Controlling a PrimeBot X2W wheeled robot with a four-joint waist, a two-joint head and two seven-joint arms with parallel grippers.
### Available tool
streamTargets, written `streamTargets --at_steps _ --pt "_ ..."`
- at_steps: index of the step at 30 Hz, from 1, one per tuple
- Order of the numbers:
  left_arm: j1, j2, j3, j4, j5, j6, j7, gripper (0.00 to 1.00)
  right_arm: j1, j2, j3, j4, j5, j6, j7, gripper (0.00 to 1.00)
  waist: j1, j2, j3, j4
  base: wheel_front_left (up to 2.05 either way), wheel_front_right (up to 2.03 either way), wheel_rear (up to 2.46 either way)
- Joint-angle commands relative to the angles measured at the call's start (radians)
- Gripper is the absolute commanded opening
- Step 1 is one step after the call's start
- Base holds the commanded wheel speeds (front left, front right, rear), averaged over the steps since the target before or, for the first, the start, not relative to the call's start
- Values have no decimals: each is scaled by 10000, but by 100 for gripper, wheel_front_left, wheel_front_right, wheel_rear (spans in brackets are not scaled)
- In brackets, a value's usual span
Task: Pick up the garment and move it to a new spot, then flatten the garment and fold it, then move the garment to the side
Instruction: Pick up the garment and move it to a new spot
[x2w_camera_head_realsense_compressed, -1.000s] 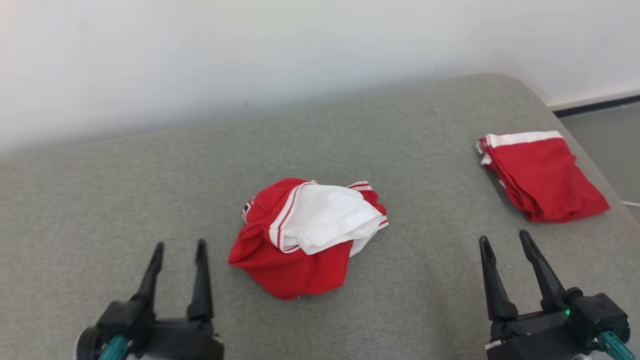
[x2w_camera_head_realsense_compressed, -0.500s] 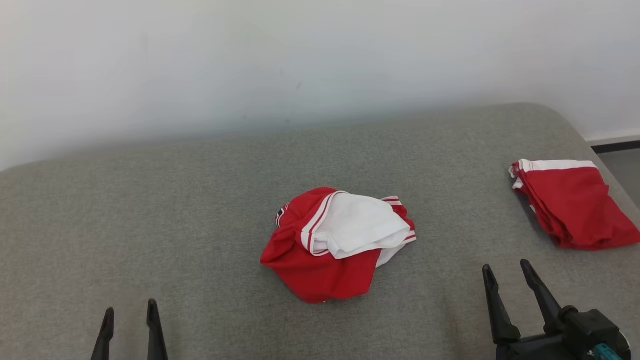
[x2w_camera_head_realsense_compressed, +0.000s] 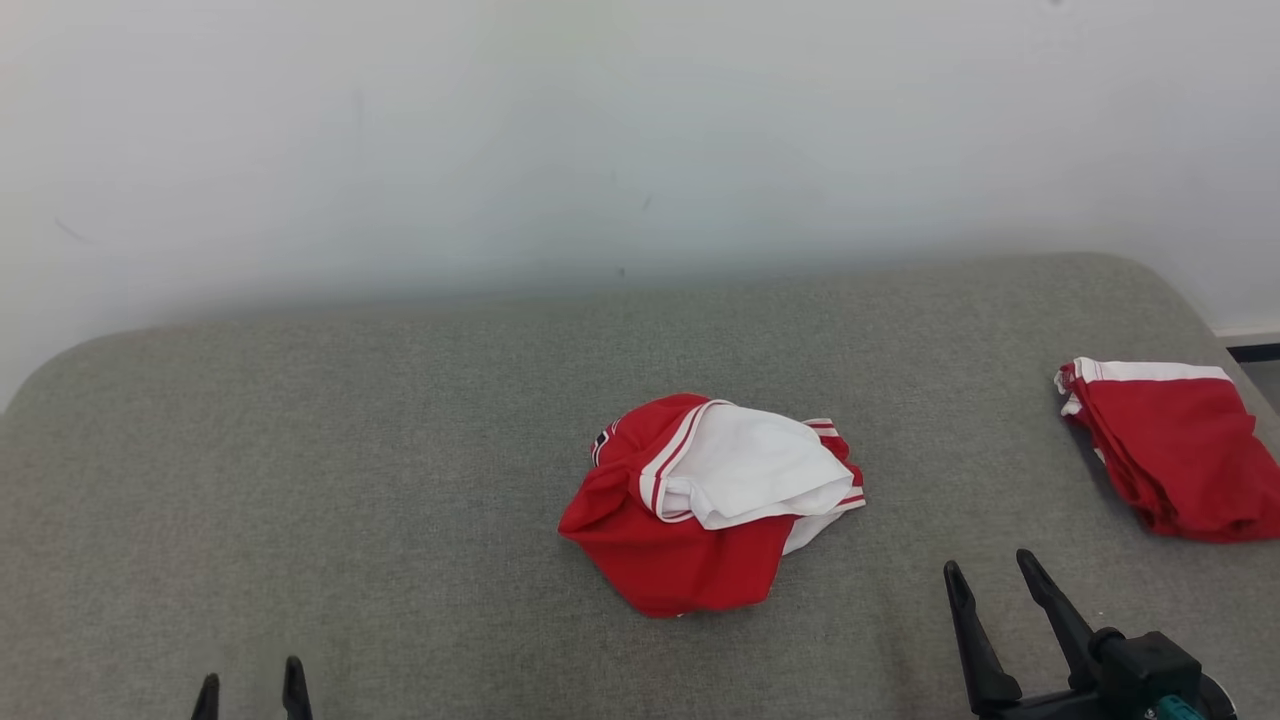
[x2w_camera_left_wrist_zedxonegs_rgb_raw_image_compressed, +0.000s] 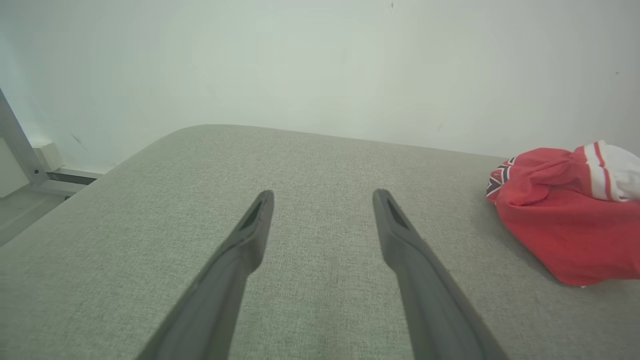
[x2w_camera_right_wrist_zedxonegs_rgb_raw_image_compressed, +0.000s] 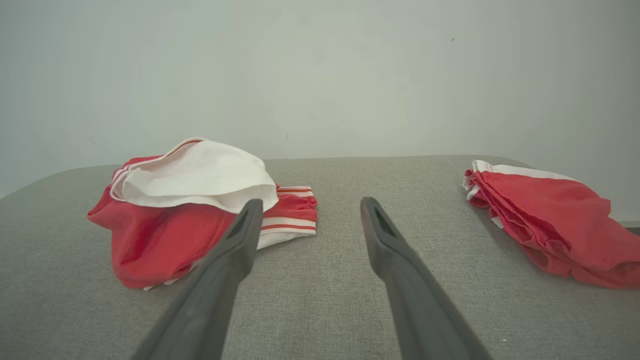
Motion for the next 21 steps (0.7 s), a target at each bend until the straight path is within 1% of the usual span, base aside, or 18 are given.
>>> streamTargets --at_steps 1,8,21 --pt "177 -21 -18 83 54 -69 -31 100 -84 -31 37 85 35 -26 -41 100 0 0 -70 66 0 0 0" --pt "158 -20 -90 30 254 -92 -29 100 -101 5 36 73 75 -26 -42 100 0 0 -59 106 0 0 0" --pt "85 -22 -146 60 309 -120 -31 100 0 139 -77 -55 124 -26 -42 100 0 0 62 29 0 0 0"
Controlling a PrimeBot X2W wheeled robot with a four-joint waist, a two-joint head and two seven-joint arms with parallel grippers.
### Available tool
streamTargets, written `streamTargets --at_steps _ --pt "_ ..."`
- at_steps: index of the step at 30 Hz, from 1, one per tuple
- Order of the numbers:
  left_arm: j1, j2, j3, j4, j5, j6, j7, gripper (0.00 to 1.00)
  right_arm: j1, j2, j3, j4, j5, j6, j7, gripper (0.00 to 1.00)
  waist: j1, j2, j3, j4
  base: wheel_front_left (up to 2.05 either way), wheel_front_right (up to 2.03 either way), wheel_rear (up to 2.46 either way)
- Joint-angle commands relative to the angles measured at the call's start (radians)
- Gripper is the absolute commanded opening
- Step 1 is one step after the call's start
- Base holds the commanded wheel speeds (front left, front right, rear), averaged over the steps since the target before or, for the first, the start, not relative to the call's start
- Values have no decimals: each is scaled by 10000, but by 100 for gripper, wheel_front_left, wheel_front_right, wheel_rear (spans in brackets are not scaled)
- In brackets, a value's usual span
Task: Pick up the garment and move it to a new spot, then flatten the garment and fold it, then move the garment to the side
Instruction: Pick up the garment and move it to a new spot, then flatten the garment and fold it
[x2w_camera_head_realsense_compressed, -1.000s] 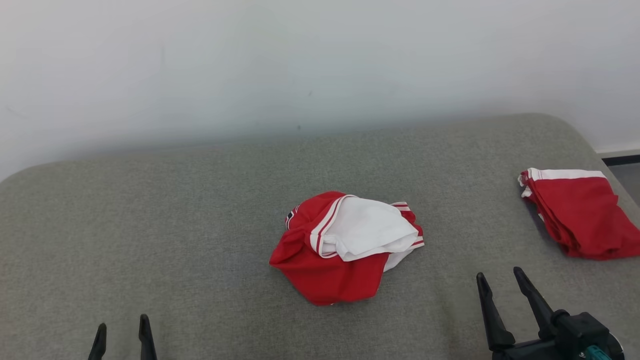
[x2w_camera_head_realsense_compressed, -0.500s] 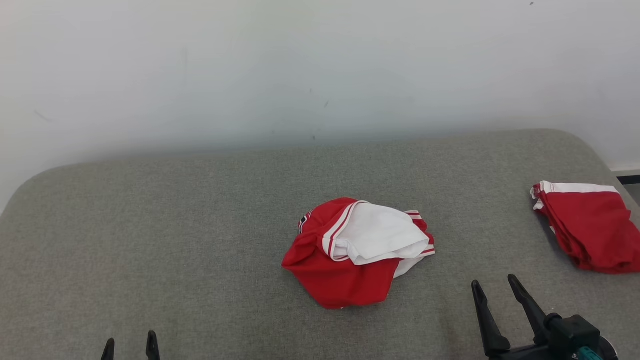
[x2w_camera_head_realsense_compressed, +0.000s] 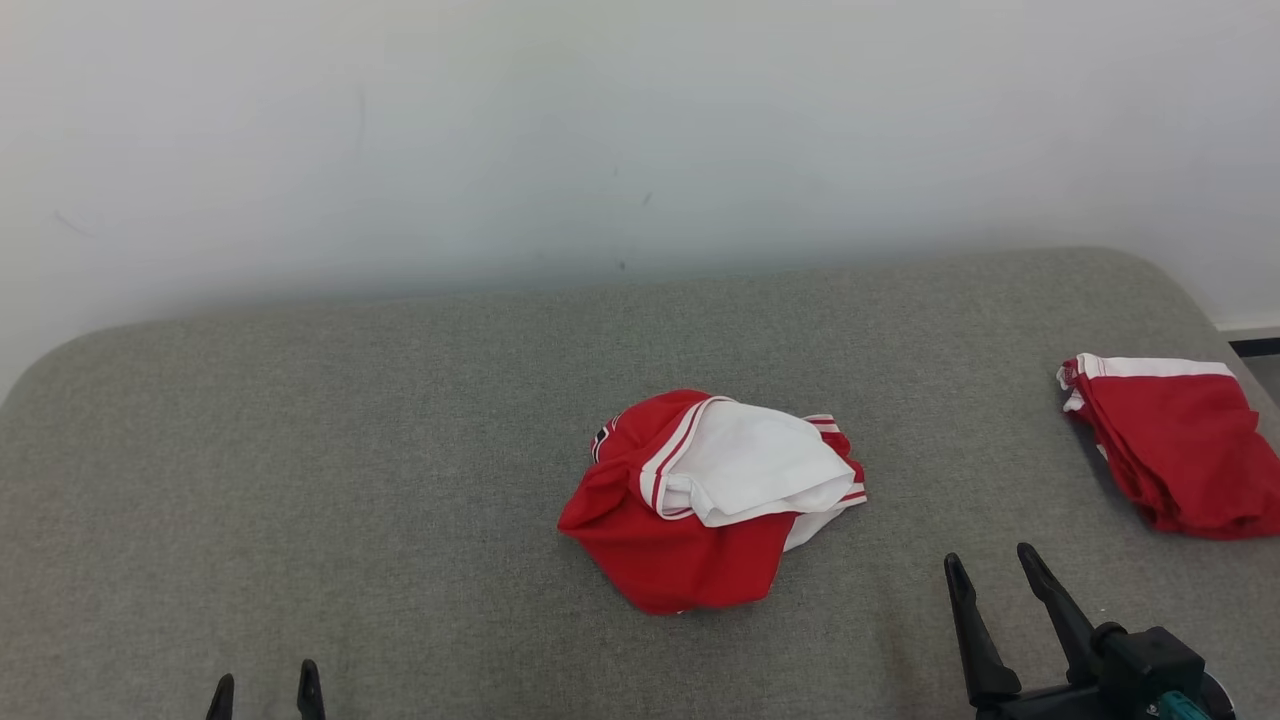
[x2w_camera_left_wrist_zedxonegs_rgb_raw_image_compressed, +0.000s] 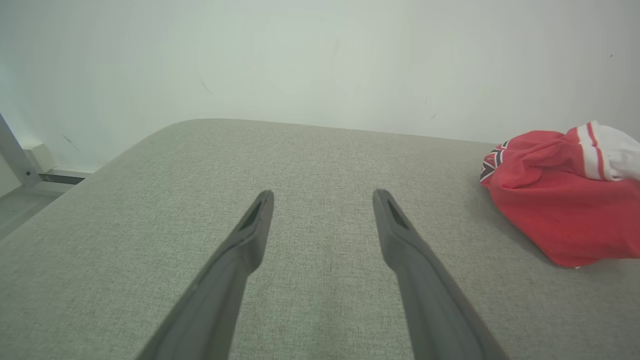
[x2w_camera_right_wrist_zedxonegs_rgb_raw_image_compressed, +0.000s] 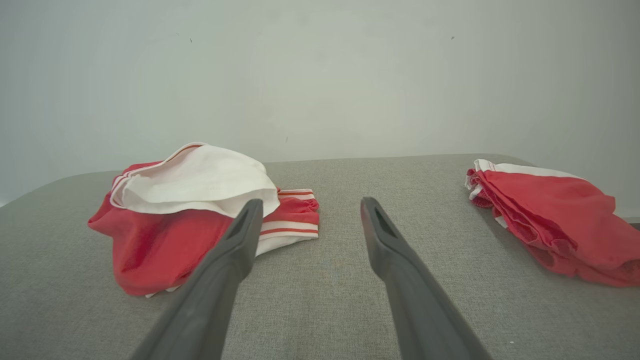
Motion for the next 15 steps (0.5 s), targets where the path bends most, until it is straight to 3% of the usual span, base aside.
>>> streamTargets --at_steps 1,15 --pt "-7 -18 6 8 43 -36 -33 100 52 22 -22 -39 51 -26 -43 100 0 0 4 1 0 0 0" --pt "-136 -19 -206 249 -13 -16 -32 100 34 144 7 10 82 -26 -45 100 0 0 26 -30 0 0 0"
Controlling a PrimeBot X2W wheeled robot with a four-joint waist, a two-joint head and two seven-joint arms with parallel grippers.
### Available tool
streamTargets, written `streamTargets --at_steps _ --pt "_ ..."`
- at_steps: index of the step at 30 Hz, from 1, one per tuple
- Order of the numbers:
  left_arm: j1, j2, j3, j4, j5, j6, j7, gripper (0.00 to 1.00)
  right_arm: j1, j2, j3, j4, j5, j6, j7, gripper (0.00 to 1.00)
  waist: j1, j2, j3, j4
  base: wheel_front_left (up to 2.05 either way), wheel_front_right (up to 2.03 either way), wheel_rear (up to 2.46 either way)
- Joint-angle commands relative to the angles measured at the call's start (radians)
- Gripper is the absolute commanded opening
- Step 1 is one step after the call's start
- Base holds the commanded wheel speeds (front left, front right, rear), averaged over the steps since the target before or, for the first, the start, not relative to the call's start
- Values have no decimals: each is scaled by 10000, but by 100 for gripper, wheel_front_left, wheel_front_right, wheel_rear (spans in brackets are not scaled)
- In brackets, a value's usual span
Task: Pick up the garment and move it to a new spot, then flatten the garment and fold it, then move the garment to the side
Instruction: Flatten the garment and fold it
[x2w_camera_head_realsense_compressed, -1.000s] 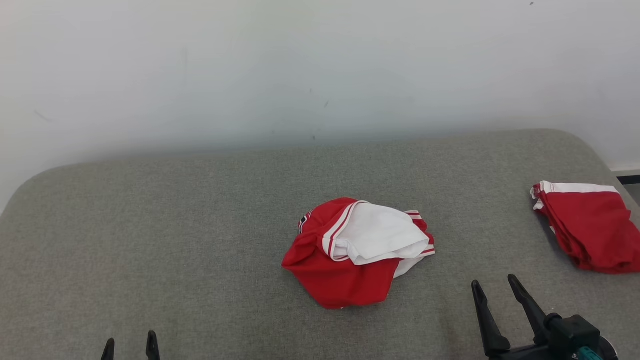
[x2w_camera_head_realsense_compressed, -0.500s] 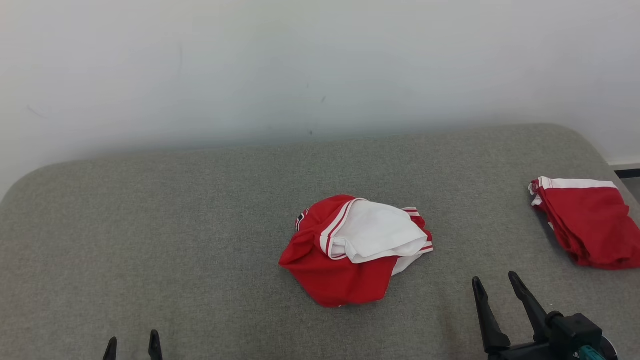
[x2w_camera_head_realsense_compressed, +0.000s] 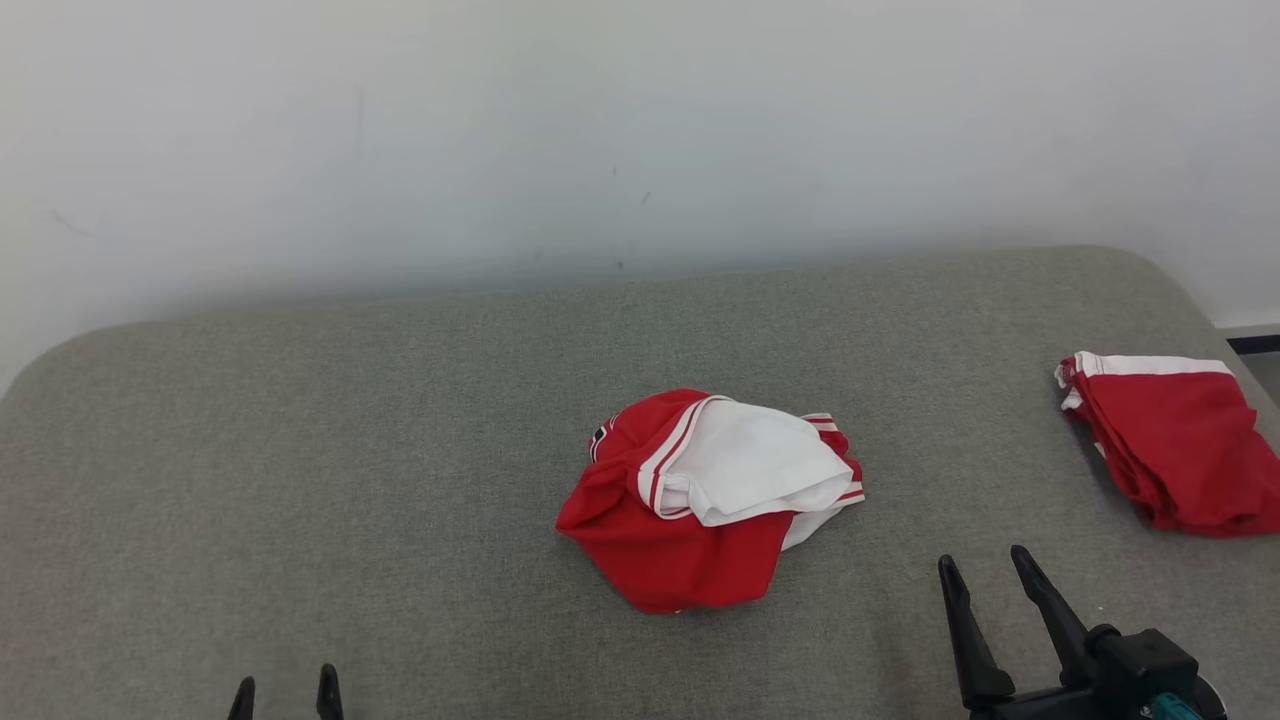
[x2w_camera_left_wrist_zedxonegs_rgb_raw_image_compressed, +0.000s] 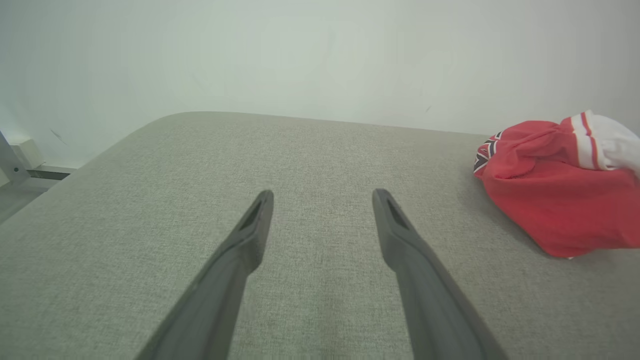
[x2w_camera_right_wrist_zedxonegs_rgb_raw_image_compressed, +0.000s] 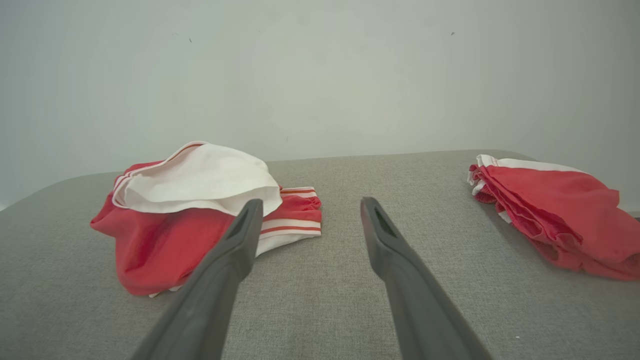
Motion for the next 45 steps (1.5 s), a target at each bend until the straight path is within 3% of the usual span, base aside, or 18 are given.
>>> streamTargets --at_steps 1,9,15,21,27,36,45 --pt "-131 -19 -95 128 -26 -34 -31 100 3 34 26 -6 72 -26 -43 100 0 0 9 -34 0 0 0" --pt "-1205 -16 -1246 866 -521 -163 247 100 -79 6 152 21 116 -26 -43 100 0 0 86 -359 0 0 0" --pt "-2444 -17 -2425 959 -1250 -138 1764 100 -200 24 280 27 134 -26 -43 100 0 0 278 -922 0 0 0" --pt "-3449 6 -3600 963 -1118 -168 3249 100 -306 15 315 26 125 -26 -43 100 0 0 533 -1620 0 0 0" --pt "-4139 173 -3643 1399 -806 292 4136 100 -403 62 355 -6 144 -26 -43 100 0 0 762 -2306 0 0 0" --pt "-4817 529 -3444 1941 -322 1152 4495 100 -502 128 446 -31 202 -28 -43 100 0 0 993 -2915 0 0 0" --pt "-5036 753 -3536 2275 -407 1112 5101 100 -494 196 392 -53 190 -26 -44 100 0 0 1089 -3052 0 0 0"
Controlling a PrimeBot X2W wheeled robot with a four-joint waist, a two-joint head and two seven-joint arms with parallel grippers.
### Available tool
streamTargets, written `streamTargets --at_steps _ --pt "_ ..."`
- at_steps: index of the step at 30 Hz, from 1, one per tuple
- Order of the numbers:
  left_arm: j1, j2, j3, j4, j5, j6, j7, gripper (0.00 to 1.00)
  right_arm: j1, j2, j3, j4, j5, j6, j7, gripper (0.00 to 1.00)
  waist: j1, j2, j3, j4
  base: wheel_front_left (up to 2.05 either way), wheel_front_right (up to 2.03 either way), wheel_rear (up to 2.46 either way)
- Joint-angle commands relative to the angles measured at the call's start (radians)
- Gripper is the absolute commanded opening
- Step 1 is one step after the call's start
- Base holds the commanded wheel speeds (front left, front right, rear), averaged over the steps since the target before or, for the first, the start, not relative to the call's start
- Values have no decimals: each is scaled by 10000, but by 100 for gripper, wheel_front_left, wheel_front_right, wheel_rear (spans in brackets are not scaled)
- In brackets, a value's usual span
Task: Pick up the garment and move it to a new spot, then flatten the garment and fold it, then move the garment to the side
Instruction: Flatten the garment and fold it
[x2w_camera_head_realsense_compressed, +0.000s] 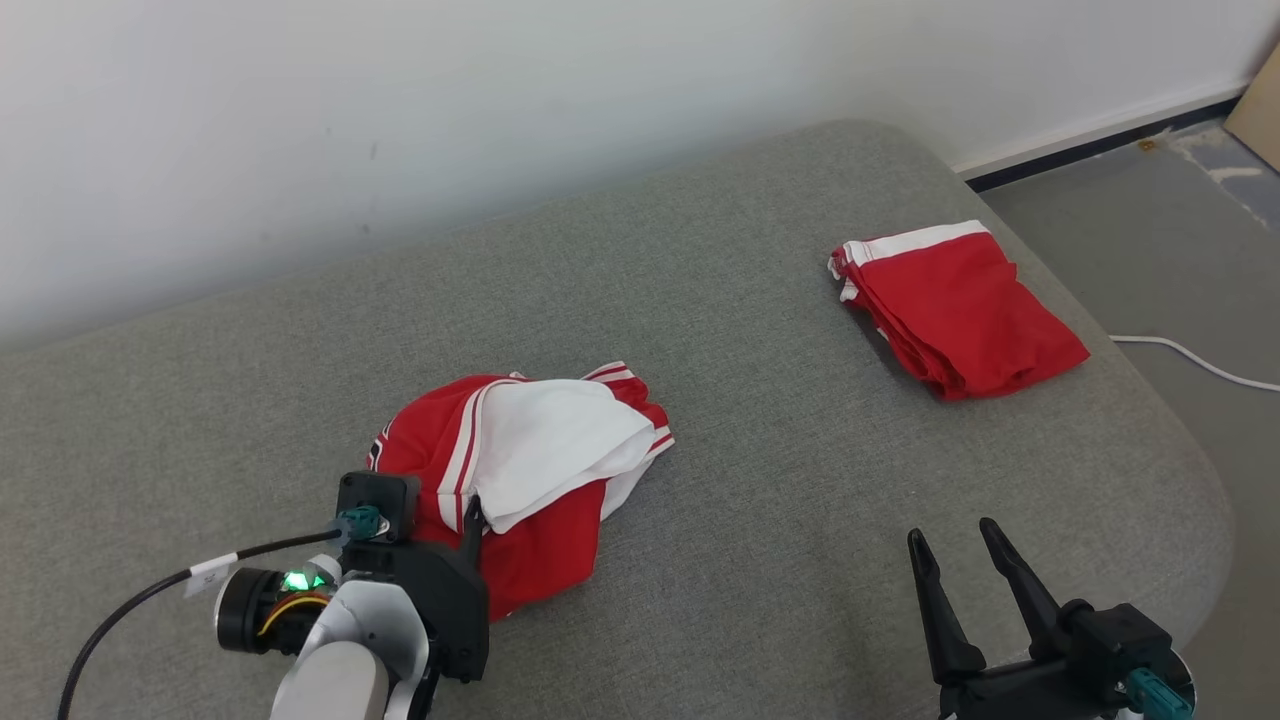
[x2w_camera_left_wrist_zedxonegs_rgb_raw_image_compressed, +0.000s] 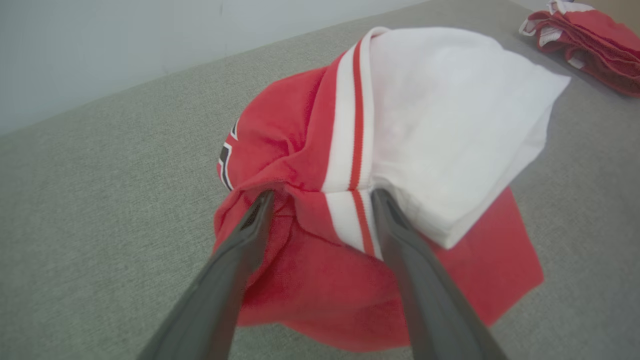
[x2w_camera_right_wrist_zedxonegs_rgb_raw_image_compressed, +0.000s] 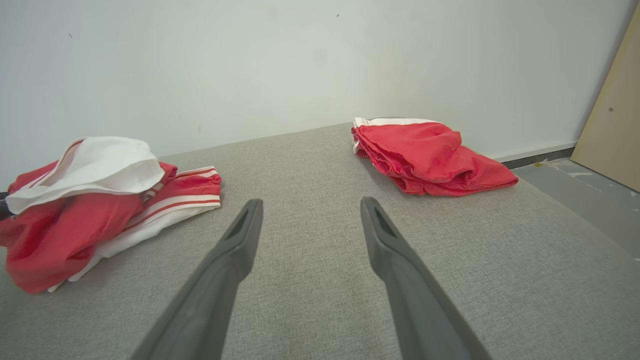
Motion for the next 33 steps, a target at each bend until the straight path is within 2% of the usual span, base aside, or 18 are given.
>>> streamTargets --at_steps 1,2,7,13,17,27,30,33 --pt "-126 33 -18 34 -36 -38 19 68 -34 57 -12 -20 54 -26 -42 100 -1 -1 -6 11 0 0 0" --pt "-154 21 -22 34 -51 -48 -54 0 -46 73 -2 -10 50 -26 -42 100 -1 -1 -6 19 0 0 0" --pt "-466 -119 -10 79 -245 -128 -353 0 -116 108 97 -11 71 -26 -42 100 -1 -1 -4 76 0 0 0" --pt "-1529 -327 223 -417 -346 69 -1926 0 -145 71 24 -8 73 -26 -42 100 -1 -1 -10 222 0 0 0" --pt "-2294 -234 484 -986 -329 189 -2543 0 -100 64 -37 -25 18 -26 -42 100 -1 -1 -68 310 0 0 0" --pt "-4117 430 651 -2627 93 234 -2449 0 33 90 -92 -6 -34 -26 -42 100 -1 -1 -301 554 0 0 0" --pt "-4381 459 590 -2806 178 236 -2401 0 8 108 -57 2 -32 -26 -42 100 -1 -1 -315 562 0 0 0" --pt "-4342 172 341 -2734 24 178 -2294 0 -29 147 4 10 -30 -26 -42 100 -1 -1 -289 549 0 0 0"
